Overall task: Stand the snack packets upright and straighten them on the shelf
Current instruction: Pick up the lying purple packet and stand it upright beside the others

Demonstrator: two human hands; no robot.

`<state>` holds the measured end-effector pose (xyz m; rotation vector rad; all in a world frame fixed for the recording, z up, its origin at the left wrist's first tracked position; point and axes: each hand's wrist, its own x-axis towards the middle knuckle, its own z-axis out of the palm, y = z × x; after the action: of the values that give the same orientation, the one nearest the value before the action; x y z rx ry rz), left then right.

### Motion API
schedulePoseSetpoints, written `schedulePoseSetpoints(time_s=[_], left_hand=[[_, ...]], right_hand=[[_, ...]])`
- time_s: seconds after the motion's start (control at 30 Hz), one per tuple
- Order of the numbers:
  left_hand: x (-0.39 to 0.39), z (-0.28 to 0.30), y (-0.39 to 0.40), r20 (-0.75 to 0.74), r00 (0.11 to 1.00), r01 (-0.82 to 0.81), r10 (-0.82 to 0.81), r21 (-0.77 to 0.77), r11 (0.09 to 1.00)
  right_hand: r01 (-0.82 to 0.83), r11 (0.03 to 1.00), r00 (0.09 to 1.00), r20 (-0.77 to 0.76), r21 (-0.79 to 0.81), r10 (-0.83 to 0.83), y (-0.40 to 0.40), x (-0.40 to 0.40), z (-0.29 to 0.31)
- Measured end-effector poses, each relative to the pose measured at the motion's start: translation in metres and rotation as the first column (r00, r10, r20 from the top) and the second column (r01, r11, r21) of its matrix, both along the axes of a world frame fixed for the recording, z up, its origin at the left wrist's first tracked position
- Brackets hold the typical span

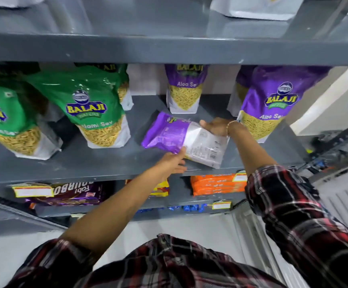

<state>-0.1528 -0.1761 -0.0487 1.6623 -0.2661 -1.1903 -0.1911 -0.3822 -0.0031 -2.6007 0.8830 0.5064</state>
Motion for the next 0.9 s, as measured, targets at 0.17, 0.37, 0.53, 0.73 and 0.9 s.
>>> schedulePoseSetpoints(time_s=[0.17, 0.37, 0.53, 0.73, 0.9], left_hand=[[-0.014, -0.008, -0.031, -0.088, 0.938, -0.342, 0.337, -0.058, 0.938], [-0.015, -0.007, -0.041, 0.244, 0.795, -0.546, 0.556, -0.112, 0.83], [0.015, 0.022, -0.036, 0.562, 0.691, -0.383, 0.455, -0.25, 0.89], [0.051, 0.038, -0.053, 0.696, 0.635, -0.22, 0.336, -0.253, 0.942], [0.059, 0.038, -0.063, 0.702, 0.648, -0.148, 0.294, -0.263, 0.953]], right_hand=[[-0.105, 0.974, 0.989, -0.079, 0.201, 0.123, -0.016, -0.001, 0.001], [-0.163, 0.872, 0.955, 0.295, 0.462, 0.022, -0.026, -0.017, -0.008], [-0.259, 0.727, 0.815, 0.548, 0.636, -0.189, -0.028, -0.023, -0.027], [-0.13, 0.77, 0.528, 0.701, 0.625, -0.48, -0.006, -0.017, -0.045], [-0.026, 0.795, 0.435, 0.723, 0.606, -0.537, -0.001, -0.014, -0.052]])
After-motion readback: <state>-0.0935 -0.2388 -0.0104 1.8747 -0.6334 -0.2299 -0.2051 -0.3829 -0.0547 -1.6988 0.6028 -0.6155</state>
